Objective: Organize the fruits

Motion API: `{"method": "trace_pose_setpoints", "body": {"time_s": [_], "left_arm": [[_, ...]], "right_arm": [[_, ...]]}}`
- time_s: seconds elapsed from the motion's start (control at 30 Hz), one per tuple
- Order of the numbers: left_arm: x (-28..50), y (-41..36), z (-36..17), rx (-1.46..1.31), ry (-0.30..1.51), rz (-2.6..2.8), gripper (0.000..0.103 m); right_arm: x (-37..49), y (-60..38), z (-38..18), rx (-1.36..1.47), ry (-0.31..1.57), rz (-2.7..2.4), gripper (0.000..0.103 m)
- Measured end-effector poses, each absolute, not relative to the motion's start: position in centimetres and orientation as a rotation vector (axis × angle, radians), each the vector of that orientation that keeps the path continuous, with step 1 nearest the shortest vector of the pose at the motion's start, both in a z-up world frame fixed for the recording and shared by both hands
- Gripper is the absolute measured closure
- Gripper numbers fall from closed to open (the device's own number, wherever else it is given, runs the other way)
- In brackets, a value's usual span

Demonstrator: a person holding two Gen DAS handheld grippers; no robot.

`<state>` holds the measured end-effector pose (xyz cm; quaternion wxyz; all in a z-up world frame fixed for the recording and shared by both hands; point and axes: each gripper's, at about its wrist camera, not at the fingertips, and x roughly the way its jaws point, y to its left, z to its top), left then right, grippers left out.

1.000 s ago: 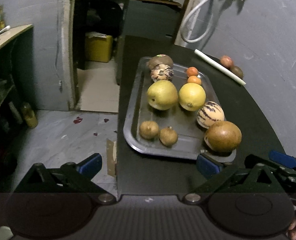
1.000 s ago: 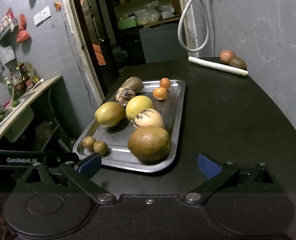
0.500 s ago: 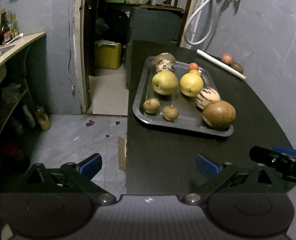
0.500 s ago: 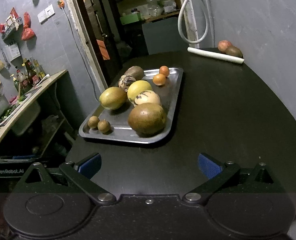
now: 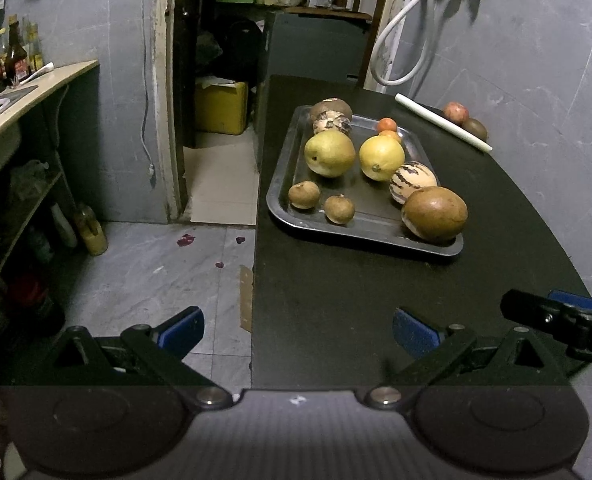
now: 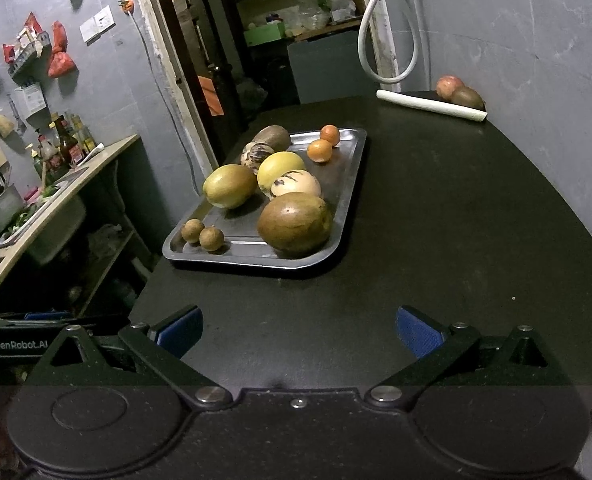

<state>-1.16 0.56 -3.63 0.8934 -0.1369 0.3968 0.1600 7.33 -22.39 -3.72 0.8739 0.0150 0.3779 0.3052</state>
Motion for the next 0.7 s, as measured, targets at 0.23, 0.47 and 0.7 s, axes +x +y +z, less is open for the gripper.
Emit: {"method": "trace_pose_setpoints", "body": {"time_s": [0.23, 0.47, 0.7], "left_arm": [[-1.1, 0.3, -2.8, -0.256, 0.822, 0.356, 0.001], [-1.0, 0.2, -2.1, -0.248, 0.789, 0.331, 0.001], [-0.8, 0.2, -2.0, -0.252, 0.787, 0.335, 0.001]], "right_arm": [[7.4, -22.4, -3.6, 0.033, 0.786, 0.640, 0.001], [7.5, -22.4, -3.6, 0.034, 0.787, 0.634, 0.001], [7.5, -22.4, -3.5, 0.035, 0.783, 0.634, 0.001]]}}
